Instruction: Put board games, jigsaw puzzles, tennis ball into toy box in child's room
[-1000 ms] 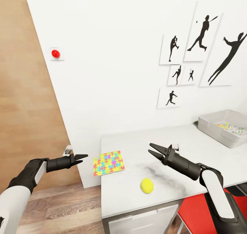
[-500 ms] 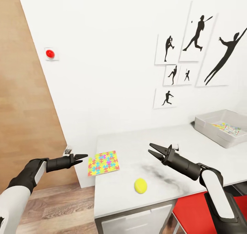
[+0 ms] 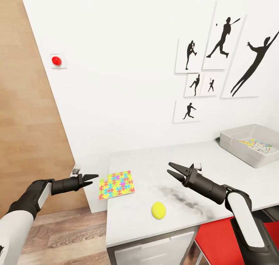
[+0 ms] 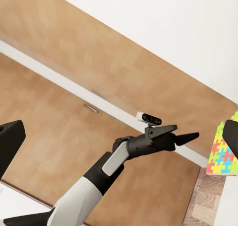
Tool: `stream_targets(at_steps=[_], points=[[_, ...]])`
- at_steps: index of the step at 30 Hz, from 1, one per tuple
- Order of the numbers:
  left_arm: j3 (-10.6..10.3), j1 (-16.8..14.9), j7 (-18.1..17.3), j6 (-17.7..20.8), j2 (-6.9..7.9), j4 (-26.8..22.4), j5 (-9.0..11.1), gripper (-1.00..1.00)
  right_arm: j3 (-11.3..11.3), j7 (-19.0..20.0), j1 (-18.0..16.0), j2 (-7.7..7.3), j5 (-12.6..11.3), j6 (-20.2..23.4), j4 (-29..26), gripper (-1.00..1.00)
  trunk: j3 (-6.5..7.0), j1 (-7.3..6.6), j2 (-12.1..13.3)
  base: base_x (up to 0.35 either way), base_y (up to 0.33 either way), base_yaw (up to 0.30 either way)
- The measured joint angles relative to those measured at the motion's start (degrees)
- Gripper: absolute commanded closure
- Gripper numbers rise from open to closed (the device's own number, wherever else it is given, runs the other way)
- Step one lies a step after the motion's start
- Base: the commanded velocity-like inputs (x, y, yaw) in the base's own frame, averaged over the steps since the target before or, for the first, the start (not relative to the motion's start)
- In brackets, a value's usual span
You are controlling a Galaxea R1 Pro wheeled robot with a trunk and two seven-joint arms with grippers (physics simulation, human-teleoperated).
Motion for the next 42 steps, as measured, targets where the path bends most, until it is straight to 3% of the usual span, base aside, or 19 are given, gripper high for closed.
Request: stream_targets(at_steps=[3, 11, 15, 29, 42], points=[[0.1, 0.0, 0.0, 1.4, 0.08, 0.0, 0.1, -1.00, 0.1, 0.0, 0.0, 0.01, 0.0, 0.0, 0.0, -1.00, 0.00, 0.00, 0.0, 0.000, 0.000, 0.000], [0.2, 0.0, 0.1, 3.0, 0.13, 0.1, 0.0, -1.00, 0.1, 0.0, 0.0, 0.00, 0.0, 0.0, 0.0, -1.00, -1.43, 1.75, -3.2, 0.000, 0.000, 0.000], [0.2, 0.0, 0.2, 3.6, 0.14, 0.1, 0.1, -1.00, 0.1, 0.0, 0.0, 0.00, 0.0, 0.0, 0.0, -1.00, -1.44, 1.76, -3.2, 0.000, 0.000, 0.000], [0.2, 0.0, 0.2, 3.8, 0.11, 0.1, 0.1, -1.00, 0.1, 0.0, 0.0, 0.00, 0.0, 0.0, 0.0, -1.00, -3.95, 4.83, -8.8, 0.000, 0.000, 0.000], [0.2, 0.0, 0.1, 3.7, 0.09, 0.1, 0.1, -1.00, 0.1, 0.0, 0.0, 0.00, 0.0, 0.0, 0.0, -1.00, -3.95, 4.83, -8.8, 0.000, 0.000, 0.000]])
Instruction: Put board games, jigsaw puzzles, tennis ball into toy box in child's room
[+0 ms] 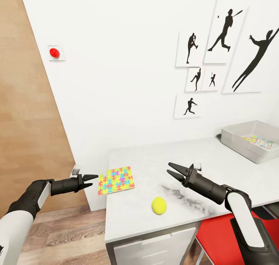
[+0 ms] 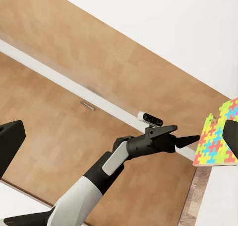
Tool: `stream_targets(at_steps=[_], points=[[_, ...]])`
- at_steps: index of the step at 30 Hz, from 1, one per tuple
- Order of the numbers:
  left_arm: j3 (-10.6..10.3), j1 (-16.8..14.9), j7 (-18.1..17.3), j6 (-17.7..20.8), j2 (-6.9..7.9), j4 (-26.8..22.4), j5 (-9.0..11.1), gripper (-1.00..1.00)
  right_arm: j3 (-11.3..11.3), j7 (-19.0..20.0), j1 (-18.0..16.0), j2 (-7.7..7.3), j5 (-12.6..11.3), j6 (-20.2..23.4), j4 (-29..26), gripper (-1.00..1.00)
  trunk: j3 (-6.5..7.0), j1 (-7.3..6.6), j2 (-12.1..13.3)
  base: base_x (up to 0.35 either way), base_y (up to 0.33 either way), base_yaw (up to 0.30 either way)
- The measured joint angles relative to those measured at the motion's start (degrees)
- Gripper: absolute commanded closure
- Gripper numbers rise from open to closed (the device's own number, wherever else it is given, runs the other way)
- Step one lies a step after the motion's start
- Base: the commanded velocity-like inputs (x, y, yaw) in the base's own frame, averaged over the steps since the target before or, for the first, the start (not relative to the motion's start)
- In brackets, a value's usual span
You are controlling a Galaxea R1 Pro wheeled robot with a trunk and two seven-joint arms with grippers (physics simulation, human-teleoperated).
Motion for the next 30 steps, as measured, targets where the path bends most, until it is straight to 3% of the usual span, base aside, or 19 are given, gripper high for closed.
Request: stream_targets(at_steps=[30], points=[[0.8, 0.0, 0.0, -0.3, -0.04, 0.0, 0.0, -1.00, 0.1, 0.0, 0.0, 0.00, 0.0, 0.0, 0.0, -1.00, 0.00, 0.00, 0.0, -0.014, -0.004, 0.000]])
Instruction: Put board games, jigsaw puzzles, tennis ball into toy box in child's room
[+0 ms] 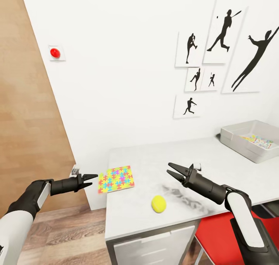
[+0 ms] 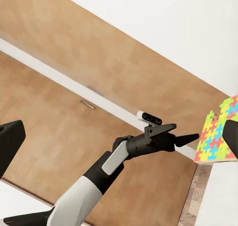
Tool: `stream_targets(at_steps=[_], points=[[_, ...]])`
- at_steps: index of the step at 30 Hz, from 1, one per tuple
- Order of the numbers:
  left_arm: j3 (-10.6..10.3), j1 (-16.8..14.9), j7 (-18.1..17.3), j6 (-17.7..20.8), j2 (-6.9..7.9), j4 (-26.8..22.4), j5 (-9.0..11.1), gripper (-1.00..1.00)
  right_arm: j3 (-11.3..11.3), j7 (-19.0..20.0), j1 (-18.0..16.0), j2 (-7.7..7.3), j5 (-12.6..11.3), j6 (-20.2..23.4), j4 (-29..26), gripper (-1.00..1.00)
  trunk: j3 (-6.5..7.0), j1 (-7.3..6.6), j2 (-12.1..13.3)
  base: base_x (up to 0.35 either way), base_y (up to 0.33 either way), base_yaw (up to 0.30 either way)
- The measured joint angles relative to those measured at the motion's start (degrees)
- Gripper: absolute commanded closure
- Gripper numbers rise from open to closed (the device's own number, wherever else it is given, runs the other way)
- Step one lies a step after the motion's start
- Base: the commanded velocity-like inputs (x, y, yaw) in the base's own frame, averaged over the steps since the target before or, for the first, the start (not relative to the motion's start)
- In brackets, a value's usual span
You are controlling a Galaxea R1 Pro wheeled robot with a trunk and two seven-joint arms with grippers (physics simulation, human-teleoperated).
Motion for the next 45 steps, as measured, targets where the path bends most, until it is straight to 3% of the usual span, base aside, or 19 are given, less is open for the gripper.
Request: stream_targets(at_steps=[45], points=[[0.0, 0.0, 0.0, -0.3, -0.04, 0.0, 0.0, -1.00, 0.0, 0.0, 0.0, 0.00, 0.0, 0.0, 0.0, -1.00, 0.00, 0.00, 0.0, 0.022, -0.008, 0.000]])
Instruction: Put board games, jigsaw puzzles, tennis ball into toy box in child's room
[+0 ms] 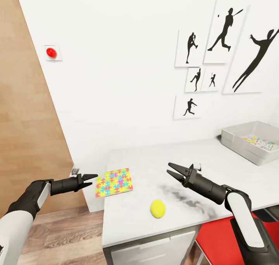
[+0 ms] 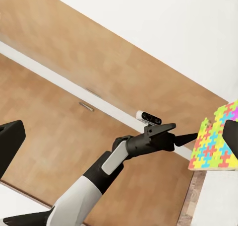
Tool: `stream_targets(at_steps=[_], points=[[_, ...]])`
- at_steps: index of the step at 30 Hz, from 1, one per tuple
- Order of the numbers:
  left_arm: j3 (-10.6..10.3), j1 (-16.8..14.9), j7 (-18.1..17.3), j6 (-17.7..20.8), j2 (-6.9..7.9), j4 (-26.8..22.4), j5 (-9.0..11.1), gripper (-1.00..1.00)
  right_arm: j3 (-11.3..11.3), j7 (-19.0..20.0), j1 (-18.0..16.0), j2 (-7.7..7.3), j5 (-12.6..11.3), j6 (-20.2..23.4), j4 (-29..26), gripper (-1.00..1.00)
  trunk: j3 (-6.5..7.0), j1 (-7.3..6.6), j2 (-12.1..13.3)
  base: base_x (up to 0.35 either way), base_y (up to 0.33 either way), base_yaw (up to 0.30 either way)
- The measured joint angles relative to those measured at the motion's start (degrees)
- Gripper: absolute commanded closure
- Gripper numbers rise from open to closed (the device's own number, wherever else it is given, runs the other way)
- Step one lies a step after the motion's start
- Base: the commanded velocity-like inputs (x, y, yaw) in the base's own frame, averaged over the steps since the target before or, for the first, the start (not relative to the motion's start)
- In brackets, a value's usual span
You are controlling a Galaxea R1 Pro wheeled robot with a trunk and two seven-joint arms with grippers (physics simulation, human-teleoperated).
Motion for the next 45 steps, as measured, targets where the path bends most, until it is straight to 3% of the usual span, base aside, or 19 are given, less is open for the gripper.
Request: stream_targets(at_steps=[39, 45], points=[[0.0, 0.0, 0.0, 0.3, 0.04, 0.0, 0.0, -1.00, 0.0, 0.0, 0.0, 0.00, 0.0, 0.0, 0.0, -1.00, 0.00, 0.00, 0.0, 0.000, -0.030, 0.000], [0.0, 0.0, 0.0, 0.4, 0.04, 0.0, 0.0, -1.00, 0.0, 0.0, 0.0, 0.00, 0.0, 0.0, 0.0, -1.00, -1.07, 1.31, -2.4, 0.000, 0.000, 0.000]])
